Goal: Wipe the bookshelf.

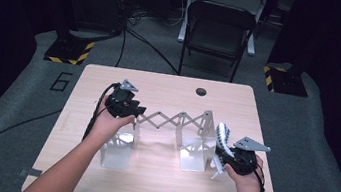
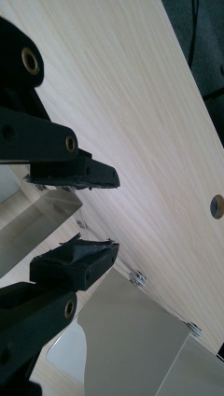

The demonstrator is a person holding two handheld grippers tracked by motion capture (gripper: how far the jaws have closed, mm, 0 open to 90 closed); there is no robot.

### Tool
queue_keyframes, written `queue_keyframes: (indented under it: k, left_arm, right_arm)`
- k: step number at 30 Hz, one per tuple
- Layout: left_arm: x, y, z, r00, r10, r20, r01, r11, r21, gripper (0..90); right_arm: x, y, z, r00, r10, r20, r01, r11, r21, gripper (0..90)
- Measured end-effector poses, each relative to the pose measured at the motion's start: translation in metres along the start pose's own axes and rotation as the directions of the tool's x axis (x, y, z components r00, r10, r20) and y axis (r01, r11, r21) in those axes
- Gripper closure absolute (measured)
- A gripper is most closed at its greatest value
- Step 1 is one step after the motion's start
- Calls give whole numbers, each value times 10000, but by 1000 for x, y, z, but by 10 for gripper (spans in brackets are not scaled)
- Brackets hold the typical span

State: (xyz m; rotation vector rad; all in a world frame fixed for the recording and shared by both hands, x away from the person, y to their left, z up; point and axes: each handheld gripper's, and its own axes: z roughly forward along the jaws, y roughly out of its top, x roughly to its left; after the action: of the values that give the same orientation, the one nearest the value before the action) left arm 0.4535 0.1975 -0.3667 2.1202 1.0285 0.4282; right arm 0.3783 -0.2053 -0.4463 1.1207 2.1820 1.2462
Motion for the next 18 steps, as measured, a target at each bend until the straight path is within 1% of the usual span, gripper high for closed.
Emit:
queue_keyframes:
  k: [1,2,4,6,7,8,9,10,11,13,15,16,17,18]
  left_arm:
    - [-1,0,0,9999,-142,-47,141,9998,-165,616]
    - [-1,0,-1,9999,-103,22,103,9999,-120,614]
    - [-1,0,-2,10000,-48,-19,48,10000,-77,605]
    - [-1,0,-4,10000,-61,1,61,9999,-118,597]
    - [-1,0,-6,9999,-102,-29,102,9997,-212,592]
    - [-1,0,-6,9999,-102,-29,102,9997,-212,591]
    - [0,0,-8,9999,-150,-70,148,9995,-291,586]
    - [0,0,-8,9999,-150,-70,148,9995,-291,582]
    - [1,-1,-11,9999,-163,-11,162,9994,-312,576]
    - [1,-1,-12,9999,-145,-32,144,9995,-279,573]
    - [1,-2,-12,9997,-243,-71,241,9990,-364,562]
    - [1,-2,-13,9997,-230,-5,229,9993,-301,558]
    - [1,-3,-13,9998,-209,-70,207,9994,-274,556]
    - [1,-3,-12,9996,-274,-101,270,9992,-311,553]
  right_arm:
    - [0,0,0,10000,0,0,0,10000,0,762]
    - [-1,2,-3,10000,2,-23,-2,10000,-2,762]
    - [-2,6,-8,10000,-18,24,19,9999,-139,762]
    - [-2,11,-14,10000,-23,-32,23,9999,-155,762]
    - [-1,18,-20,9999,-130,-30,129,9995,-281,762]
    - [-1,18,-20,9999,-130,-30,129,9995,-281,762]
    - [0,25,-26,9998,-219,12,220,9990,-384,762]
    - [0,25,-26,9998,-219,12,220,9990,-384,762]
    - [2,33,-31,9996,-277,-5,276,9980,-565,762]
    - [2,36,-33,9995,-306,7,305,9978,-590,762]
    - [5,45,-39,9994,-349,-32,345,9965,-755,762]
    - [6,48,-41,9993,-381,-4,380,9959,-825,762]
    - [8,52,-43,9991,-423,16,423,9952,-878,762]
    - [10,55,-46,9989,-468,9,467,9946,-923,762]
